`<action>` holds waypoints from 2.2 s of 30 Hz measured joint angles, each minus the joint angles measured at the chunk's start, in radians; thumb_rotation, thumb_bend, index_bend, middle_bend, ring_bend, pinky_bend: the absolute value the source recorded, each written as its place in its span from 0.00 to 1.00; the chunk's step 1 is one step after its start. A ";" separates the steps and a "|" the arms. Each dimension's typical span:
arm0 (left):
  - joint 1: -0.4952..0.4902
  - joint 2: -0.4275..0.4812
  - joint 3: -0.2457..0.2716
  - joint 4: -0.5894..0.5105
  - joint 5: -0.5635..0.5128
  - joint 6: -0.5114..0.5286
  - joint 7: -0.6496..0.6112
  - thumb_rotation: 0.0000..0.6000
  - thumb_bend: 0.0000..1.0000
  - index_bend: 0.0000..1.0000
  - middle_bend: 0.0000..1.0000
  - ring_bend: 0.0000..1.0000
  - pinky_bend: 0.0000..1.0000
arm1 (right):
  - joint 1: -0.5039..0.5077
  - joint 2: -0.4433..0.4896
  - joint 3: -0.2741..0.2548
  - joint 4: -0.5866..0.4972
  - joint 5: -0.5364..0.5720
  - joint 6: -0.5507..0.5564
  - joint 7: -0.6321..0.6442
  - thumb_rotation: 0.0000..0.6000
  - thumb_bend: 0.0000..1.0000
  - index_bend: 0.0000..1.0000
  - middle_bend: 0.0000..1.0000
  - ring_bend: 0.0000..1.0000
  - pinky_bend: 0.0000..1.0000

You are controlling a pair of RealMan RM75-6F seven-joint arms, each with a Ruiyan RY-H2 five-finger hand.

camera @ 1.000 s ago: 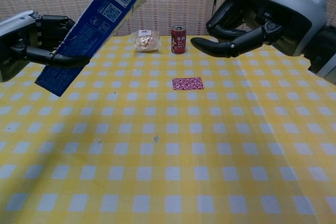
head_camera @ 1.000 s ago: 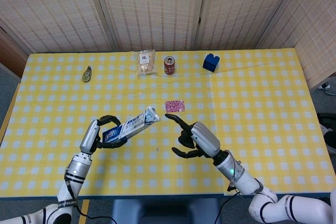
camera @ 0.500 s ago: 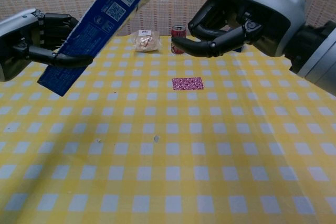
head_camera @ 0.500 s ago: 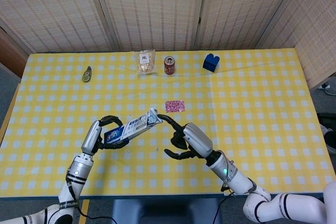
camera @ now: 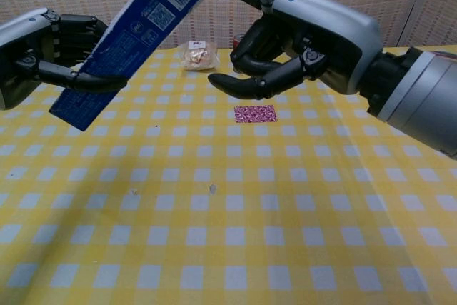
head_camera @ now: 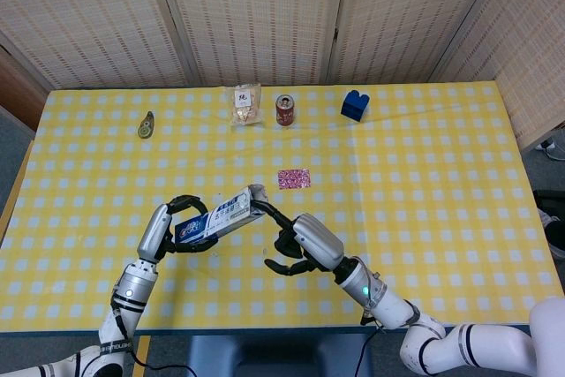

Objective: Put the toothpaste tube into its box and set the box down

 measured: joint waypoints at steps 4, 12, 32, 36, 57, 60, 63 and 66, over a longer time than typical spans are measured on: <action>0.000 -0.001 0.003 -0.001 0.006 0.004 0.006 1.00 0.15 0.57 0.58 0.43 0.28 | 0.014 -0.014 -0.002 -0.002 0.007 -0.018 -0.011 1.00 0.38 0.00 1.00 0.87 0.78; 0.004 0.004 -0.002 0.008 0.004 0.014 0.009 1.00 0.15 0.57 0.58 0.43 0.28 | -0.005 0.001 -0.006 -0.018 -0.001 0.035 0.005 1.00 0.38 0.00 0.99 0.86 0.78; 0.023 -0.040 0.125 0.251 0.094 0.007 0.084 1.00 0.15 0.58 0.58 0.43 0.28 | -0.179 0.345 -0.146 -0.059 0.038 0.085 -0.313 1.00 0.38 0.00 0.02 0.03 0.00; 0.026 -0.077 0.154 0.312 0.112 0.000 0.098 1.00 0.15 0.56 0.58 0.43 0.28 | -0.238 0.412 -0.168 -0.064 0.117 0.078 -0.400 1.00 0.38 0.00 0.00 0.00 0.00; 0.007 -0.268 0.199 0.616 0.144 -0.059 0.121 1.00 0.16 0.00 0.00 0.00 0.00 | -0.330 0.501 -0.180 -0.003 0.138 0.058 -0.282 1.00 0.38 0.00 0.00 0.00 0.00; 0.006 -0.250 0.195 0.584 0.157 -0.024 0.118 1.00 0.16 0.00 0.00 0.00 0.00 | -0.341 0.514 -0.178 -0.005 0.140 0.060 -0.283 1.00 0.38 0.00 0.00 0.00 0.00; 0.006 -0.207 0.192 0.524 0.183 0.016 0.128 1.00 0.15 0.00 0.00 0.00 0.00 | -0.351 0.525 -0.176 -0.011 0.142 0.066 -0.297 1.00 0.38 0.00 0.00 0.00 0.00; 0.010 -0.134 0.192 0.446 0.210 0.057 0.154 1.00 0.15 0.00 0.00 0.00 0.00 | -0.364 0.533 -0.176 -0.018 0.147 0.077 -0.330 1.00 0.38 0.00 0.00 0.00 0.00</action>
